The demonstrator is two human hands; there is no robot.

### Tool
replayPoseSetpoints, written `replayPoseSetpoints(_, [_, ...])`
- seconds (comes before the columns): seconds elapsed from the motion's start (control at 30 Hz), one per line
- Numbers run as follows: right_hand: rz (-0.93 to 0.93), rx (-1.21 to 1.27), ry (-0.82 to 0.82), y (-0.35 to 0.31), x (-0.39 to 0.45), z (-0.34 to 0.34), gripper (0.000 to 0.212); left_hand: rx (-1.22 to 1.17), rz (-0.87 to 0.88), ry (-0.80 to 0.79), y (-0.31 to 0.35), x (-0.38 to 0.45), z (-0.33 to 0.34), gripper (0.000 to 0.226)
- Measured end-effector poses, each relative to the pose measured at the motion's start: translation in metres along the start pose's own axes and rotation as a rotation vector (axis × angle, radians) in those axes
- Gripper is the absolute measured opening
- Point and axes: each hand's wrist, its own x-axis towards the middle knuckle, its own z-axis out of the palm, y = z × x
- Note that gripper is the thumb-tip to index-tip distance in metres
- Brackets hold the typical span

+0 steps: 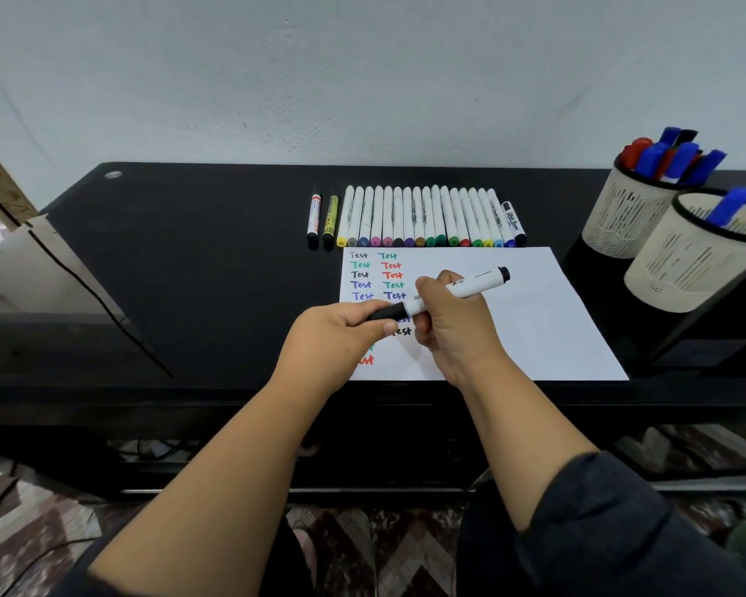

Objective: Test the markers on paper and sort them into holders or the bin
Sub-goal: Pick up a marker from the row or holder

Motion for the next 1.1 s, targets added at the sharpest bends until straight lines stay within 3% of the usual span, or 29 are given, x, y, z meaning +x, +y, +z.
replayPoseSetpoints(0.63, [0.025, -0.102, 0.030, -0.012, -0.007, -0.004, 0.028, 0.125, 0.048, 0.088, 0.007, -0.001, 0.014, 0.025])
replayPoseSetpoints(0.8, [-0.016, 0.049, 0.100, -0.025, -0.016, -0.019, 0.019, 0.163, 0.056, 0.118, 0.014, -0.004, 0.019, 0.026])
replayPoseSetpoints(0.87, [-0.110, -0.135, 0.160, -0.029, -0.017, -0.027, 0.018, 0.178, 0.031, 0.113, 0.019, -0.003, 0.019, 0.026])
replayPoseSetpoints(1.0, [-0.504, -0.787, 0.160, -0.037, -0.023, -0.040, 0.028, 0.194, 0.048, 0.075, 0.040, -0.006, 0.025, 0.024])
replayPoseSetpoints(1.1, [-0.705, -1.061, 0.181, -0.047, -0.023, -0.053, 0.031, 0.254, 0.121, 0.029, 0.059, -0.006, 0.036, 0.020])
